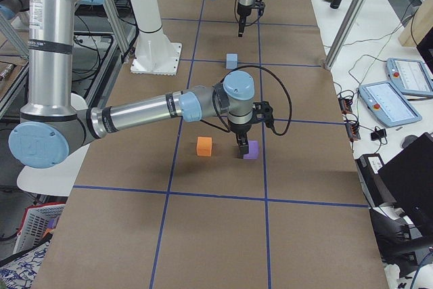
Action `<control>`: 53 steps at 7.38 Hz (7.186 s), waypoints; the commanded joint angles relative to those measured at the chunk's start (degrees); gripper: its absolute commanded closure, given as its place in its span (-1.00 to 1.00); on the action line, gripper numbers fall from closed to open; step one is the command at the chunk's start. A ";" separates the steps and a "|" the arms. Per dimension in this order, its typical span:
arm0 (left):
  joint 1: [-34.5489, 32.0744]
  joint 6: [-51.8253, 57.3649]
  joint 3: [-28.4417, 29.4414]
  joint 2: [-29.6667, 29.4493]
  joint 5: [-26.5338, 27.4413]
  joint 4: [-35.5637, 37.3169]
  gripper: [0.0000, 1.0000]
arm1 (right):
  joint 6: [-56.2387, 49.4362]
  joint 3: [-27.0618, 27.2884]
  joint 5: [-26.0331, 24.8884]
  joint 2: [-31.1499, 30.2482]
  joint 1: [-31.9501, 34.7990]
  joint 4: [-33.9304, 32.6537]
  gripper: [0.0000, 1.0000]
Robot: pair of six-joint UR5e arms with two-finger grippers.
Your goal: Place blue block between orange and purple blocks
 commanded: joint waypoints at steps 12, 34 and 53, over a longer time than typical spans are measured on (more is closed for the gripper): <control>-52.46 78.76 -1.72 48.26 -10.77 -1.56 -0.99 | 62.89 -20.45 -32.21 48.58 -51.34 0.04 -1.00; -52.37 76.65 -1.98 48.71 -13.84 -1.74 -1.00 | 39.46 -6.51 -7.69 -4.89 -17.40 29.33 1.00; -52.37 76.65 -2.15 48.71 -14.64 -1.74 -1.00 | 4.08 -0.58 -2.16 -5.45 -3.66 7.71 -0.99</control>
